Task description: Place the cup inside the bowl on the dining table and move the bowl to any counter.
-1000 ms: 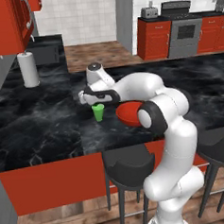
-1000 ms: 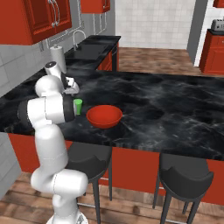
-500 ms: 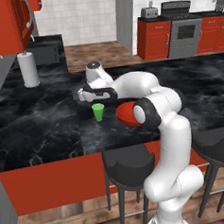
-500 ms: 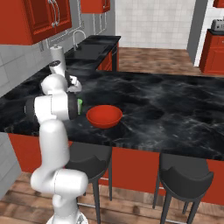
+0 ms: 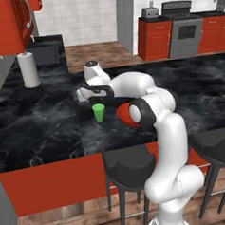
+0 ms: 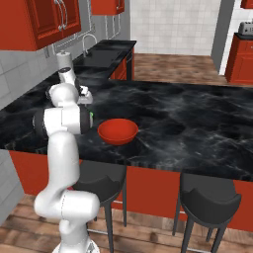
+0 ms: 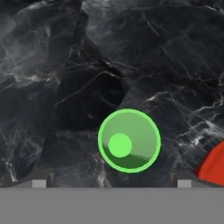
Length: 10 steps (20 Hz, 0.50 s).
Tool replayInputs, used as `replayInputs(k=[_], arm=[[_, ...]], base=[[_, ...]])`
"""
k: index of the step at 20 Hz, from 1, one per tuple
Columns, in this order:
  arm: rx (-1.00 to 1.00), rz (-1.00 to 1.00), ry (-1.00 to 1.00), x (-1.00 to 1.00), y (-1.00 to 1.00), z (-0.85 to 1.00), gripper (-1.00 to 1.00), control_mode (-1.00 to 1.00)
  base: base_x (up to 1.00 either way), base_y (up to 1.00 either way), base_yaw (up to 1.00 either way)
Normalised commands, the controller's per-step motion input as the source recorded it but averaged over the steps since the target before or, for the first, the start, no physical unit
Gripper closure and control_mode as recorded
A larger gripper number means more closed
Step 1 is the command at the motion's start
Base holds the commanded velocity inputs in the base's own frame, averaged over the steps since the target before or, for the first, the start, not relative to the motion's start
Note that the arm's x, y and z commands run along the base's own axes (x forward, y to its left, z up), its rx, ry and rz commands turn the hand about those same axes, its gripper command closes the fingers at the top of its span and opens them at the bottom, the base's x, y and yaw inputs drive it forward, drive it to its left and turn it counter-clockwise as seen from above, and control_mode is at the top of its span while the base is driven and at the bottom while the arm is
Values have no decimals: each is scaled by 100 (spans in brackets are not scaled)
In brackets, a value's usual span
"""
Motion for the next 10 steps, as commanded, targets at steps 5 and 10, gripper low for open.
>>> replayInputs(k=[5, 10], arm=[[0, 0, 10, 9, 12, -25, -100, -100], [0, 0, 6, 12, 7, -22, -100, -100]], base=[[0, 0, 0], [0, 0, 0]])
